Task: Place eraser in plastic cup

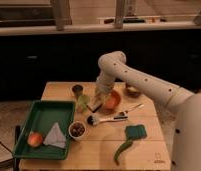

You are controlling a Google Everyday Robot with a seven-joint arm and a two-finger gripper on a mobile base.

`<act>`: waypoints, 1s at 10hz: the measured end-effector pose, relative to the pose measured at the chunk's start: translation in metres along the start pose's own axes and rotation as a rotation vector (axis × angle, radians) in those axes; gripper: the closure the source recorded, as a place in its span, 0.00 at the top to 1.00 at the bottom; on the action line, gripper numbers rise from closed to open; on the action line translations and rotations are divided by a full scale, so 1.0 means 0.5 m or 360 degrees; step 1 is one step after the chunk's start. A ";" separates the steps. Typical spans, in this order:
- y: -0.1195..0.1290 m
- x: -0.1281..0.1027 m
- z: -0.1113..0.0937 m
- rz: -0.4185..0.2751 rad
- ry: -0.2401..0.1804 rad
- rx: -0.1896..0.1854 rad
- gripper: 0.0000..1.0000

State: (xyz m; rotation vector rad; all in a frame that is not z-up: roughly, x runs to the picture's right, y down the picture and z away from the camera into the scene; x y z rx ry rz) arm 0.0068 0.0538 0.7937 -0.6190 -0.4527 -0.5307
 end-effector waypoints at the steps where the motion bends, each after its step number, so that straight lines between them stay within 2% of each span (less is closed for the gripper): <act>1: -0.012 -0.005 0.003 0.0013 0.0002 0.0014 0.01; 5: -0.056 -0.006 0.018 0.0102 -0.0022 0.0080 0.01; 7: -0.076 -0.001 0.026 0.0155 -0.0057 0.0100 0.01; 10: -0.107 -0.001 0.047 0.0202 -0.0144 0.0104 0.01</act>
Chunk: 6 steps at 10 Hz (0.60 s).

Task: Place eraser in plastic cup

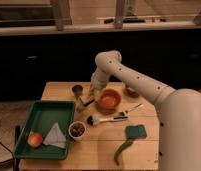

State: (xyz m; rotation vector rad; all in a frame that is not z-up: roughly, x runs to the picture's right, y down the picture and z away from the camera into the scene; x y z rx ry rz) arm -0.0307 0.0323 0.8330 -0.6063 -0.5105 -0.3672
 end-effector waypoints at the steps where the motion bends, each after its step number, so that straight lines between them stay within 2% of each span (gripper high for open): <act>1: -0.010 -0.003 0.010 0.0012 -0.0027 -0.0003 0.01; 6: -0.054 -0.019 0.042 0.0040 -0.0066 -0.0041 0.01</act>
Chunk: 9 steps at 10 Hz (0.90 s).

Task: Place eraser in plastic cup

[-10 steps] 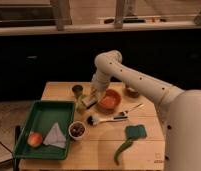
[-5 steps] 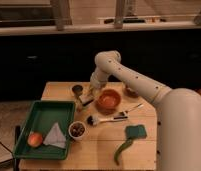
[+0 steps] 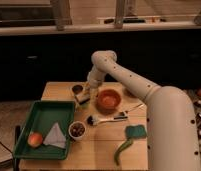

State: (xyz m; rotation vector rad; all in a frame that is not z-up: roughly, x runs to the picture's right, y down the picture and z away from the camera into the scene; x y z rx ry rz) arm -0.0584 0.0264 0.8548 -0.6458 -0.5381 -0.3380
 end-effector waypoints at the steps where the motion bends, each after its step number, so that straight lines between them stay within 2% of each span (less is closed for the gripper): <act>1: -0.005 -0.003 0.004 0.0001 -0.0001 -0.0007 0.01; 9: -0.031 0.003 0.044 0.0039 -0.0013 -0.0039 0.01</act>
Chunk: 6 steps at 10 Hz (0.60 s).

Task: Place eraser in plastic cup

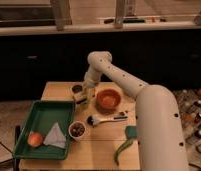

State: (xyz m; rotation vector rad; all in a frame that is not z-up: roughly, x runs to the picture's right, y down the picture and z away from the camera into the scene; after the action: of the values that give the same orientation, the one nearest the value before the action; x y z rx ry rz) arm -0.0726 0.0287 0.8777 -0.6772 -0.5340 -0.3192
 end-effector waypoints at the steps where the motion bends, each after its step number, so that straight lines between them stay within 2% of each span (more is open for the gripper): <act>1: -0.005 -0.003 0.005 0.0008 -0.0001 -0.0007 0.04; 2: -0.010 -0.006 0.009 0.0014 -0.0003 -0.0010 0.11; 3: -0.011 -0.006 0.014 0.0024 -0.0006 -0.0024 0.23; 5: -0.010 -0.001 0.020 0.0048 -0.0008 -0.0045 0.41; 6: -0.010 -0.003 0.025 0.0060 -0.0008 -0.0064 0.54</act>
State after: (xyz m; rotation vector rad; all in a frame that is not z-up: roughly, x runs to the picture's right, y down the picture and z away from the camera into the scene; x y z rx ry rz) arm -0.0805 0.0335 0.8876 -0.7263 -0.5202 -0.2936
